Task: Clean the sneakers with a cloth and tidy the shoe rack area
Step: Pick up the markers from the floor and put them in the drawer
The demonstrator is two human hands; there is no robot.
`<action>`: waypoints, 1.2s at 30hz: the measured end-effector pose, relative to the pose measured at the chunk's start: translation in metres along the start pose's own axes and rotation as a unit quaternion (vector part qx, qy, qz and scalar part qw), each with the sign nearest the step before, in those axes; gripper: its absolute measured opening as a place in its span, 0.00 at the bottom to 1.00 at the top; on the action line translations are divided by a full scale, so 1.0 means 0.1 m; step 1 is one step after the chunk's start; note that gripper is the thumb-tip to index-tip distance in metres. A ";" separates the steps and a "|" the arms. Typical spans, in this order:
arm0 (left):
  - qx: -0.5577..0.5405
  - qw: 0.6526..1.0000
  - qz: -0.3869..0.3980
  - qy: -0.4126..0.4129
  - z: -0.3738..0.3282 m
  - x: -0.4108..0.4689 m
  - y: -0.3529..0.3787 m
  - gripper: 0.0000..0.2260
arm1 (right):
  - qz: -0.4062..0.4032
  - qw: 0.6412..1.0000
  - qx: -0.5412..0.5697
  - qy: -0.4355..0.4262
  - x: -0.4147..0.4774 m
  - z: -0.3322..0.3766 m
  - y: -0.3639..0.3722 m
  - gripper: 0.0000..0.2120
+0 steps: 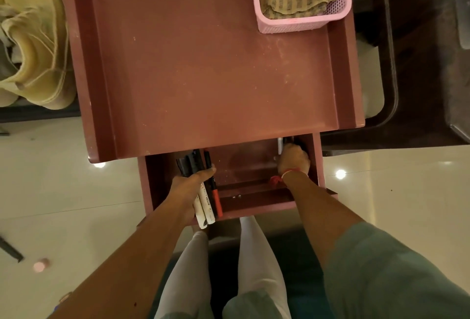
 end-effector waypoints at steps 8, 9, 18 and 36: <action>-0.005 1.000 0.003 0.021 -0.12 -0.13 0.03 0.15 | 0.159 0.887 0.428 0.063 -0.60 0.32 -0.32 0.13; 0.000 1.000 0.008 0.029 -0.13 -0.13 0.03 0.14 | 0.234 0.857 0.456 0.053 -0.79 0.42 -0.38 0.12; -0.025 0.996 0.084 0.025 -0.09 -0.21 0.19 0.05 | 0.209 0.870 0.446 -0.011 -1.03 0.60 -0.34 0.06; -0.149 0.978 0.147 -0.015 -0.10 -0.02 0.15 0.10 | -0.030 0.999 0.026 -0.024 0.08 -0.02 0.14 0.08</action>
Point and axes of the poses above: each hand's wrist, its own x-axis towards the middle knuckle, its own y-axis out of the palm, z = x × y, the point moved 5 cm from there along x, towards the middle knuckle, and after that the axes turned 15 degrees about -z, right-handed, at the moved point
